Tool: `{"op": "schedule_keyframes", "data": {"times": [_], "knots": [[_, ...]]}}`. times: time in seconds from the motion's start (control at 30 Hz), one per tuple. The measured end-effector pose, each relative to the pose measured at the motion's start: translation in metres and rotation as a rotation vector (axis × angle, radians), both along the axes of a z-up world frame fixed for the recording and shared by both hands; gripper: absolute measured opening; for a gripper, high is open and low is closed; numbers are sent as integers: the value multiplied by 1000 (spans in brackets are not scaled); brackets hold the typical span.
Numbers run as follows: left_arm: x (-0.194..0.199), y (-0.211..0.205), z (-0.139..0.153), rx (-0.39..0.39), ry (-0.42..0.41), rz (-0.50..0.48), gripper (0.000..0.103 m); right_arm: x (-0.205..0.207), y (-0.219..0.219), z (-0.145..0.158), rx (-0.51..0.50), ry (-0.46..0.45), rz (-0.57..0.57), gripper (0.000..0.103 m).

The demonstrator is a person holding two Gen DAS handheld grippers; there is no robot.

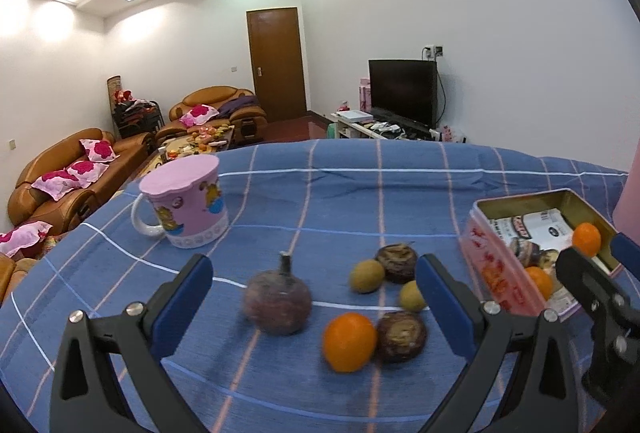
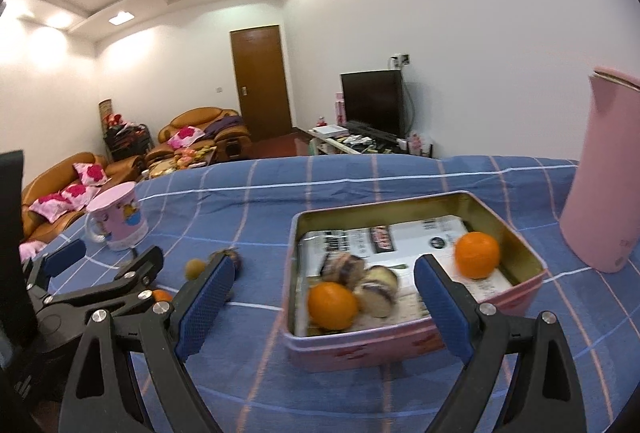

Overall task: Organize fruits
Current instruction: 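Grasp a brown round fruit with the right tool while the left tool grasps the purple fruit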

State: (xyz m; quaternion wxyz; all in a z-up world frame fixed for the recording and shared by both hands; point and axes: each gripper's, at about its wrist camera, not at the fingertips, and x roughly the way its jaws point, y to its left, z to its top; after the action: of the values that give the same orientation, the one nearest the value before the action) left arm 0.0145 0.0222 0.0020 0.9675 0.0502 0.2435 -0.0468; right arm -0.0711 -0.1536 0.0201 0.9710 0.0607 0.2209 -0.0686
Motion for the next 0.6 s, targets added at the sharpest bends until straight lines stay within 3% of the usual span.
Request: {"op": "schedule_keyframes", "data": {"times": [0.17, 0.4, 0.5, 0.57, 0.6], "knots": [[15, 28, -2, -5, 31, 24, 103, 7, 17, -2, -1, 22, 40, 93], [40, 86, -9, -37, 86, 142, 103, 21, 45, -10, -1, 99, 159, 89], [45, 101, -11, -55, 102, 161, 103, 35, 61, -18, 4, 178, 223, 74], [45, 104, -11, -58, 105, 154, 103, 46, 72, -26, -3, 245, 246, 51], [46, 104, -12, -56, 109, 145, 103, 50, 75, -30, 2, 275, 252, 48]]}}
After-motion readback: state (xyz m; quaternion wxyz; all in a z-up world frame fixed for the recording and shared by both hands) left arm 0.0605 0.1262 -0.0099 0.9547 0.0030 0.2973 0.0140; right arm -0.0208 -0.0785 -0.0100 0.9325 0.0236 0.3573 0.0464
